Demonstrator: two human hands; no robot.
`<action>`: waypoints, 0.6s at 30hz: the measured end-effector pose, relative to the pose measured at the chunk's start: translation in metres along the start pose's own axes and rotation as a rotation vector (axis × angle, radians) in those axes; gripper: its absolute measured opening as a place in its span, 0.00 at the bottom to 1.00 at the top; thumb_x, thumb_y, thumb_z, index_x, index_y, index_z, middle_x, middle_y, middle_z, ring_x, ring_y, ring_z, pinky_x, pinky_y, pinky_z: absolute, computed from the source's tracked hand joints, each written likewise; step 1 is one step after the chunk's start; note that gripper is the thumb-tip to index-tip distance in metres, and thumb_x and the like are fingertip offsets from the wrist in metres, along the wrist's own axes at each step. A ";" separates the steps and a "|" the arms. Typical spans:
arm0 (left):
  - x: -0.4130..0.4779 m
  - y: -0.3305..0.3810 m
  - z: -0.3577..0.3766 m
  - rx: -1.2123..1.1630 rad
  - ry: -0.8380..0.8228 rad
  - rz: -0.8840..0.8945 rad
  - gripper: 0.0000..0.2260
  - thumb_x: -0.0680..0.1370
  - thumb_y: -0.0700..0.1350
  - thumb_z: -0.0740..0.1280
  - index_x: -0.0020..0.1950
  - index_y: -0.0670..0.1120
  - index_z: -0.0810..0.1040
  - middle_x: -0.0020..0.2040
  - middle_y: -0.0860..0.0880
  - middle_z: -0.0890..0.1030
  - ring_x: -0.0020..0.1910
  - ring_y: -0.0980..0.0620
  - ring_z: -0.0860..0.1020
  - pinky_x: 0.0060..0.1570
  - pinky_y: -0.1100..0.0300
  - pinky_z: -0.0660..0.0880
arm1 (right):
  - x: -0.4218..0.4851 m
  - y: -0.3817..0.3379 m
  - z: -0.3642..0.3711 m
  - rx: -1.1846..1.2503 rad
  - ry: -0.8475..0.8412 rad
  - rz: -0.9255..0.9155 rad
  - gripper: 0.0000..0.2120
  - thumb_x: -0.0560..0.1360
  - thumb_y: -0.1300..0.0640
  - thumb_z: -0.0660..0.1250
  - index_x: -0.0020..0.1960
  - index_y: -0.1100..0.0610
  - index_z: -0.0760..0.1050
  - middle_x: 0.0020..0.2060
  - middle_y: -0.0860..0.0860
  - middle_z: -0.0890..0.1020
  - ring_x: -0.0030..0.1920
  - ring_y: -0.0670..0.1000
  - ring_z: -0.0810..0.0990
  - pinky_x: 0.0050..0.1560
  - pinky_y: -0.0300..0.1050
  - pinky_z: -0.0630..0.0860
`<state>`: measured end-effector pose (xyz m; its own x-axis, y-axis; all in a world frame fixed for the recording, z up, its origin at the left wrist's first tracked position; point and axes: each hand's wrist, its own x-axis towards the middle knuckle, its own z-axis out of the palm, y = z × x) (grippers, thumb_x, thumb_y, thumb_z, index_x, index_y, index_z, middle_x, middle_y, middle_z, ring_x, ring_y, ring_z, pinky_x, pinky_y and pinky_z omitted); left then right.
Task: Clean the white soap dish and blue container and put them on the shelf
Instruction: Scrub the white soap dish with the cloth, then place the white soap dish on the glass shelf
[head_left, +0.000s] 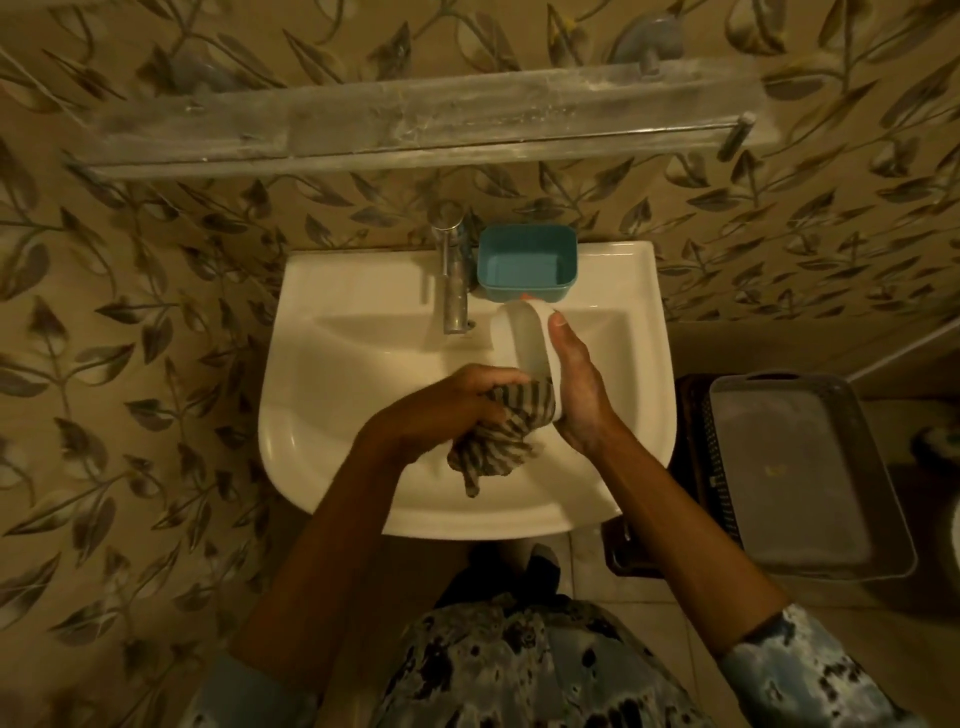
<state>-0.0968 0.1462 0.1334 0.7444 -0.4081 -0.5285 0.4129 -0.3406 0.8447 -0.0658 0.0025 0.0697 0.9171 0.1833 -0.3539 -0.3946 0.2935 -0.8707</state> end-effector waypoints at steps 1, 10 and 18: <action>-0.002 -0.005 -0.010 -0.153 0.028 0.004 0.18 0.75 0.30 0.57 0.54 0.49 0.78 0.48 0.51 0.83 0.48 0.54 0.81 0.49 0.63 0.77 | 0.004 -0.001 0.003 0.017 0.025 0.032 0.21 0.80 0.42 0.55 0.67 0.51 0.71 0.57 0.54 0.81 0.58 0.55 0.80 0.59 0.53 0.77; 0.023 -0.051 -0.117 -0.521 0.791 0.104 0.17 0.75 0.29 0.61 0.61 0.42 0.73 0.48 0.47 0.80 0.46 0.51 0.80 0.42 0.59 0.79 | 0.017 0.002 -0.006 0.284 0.099 0.085 0.32 0.73 0.37 0.65 0.73 0.50 0.66 0.67 0.59 0.74 0.67 0.60 0.73 0.66 0.61 0.70; 0.098 -0.059 -0.183 0.426 1.012 0.367 0.15 0.69 0.33 0.67 0.53 0.46 0.79 0.51 0.46 0.82 0.51 0.47 0.80 0.51 0.55 0.78 | 0.007 0.012 -0.003 0.405 0.115 0.084 0.24 0.79 0.44 0.57 0.72 0.53 0.67 0.66 0.58 0.76 0.65 0.57 0.75 0.63 0.55 0.75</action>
<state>0.0484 0.2809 0.0474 0.9420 0.2577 0.2151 0.0178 -0.6783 0.7346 -0.0642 0.0047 0.0561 0.8722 0.1234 -0.4733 -0.4370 0.6313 -0.6407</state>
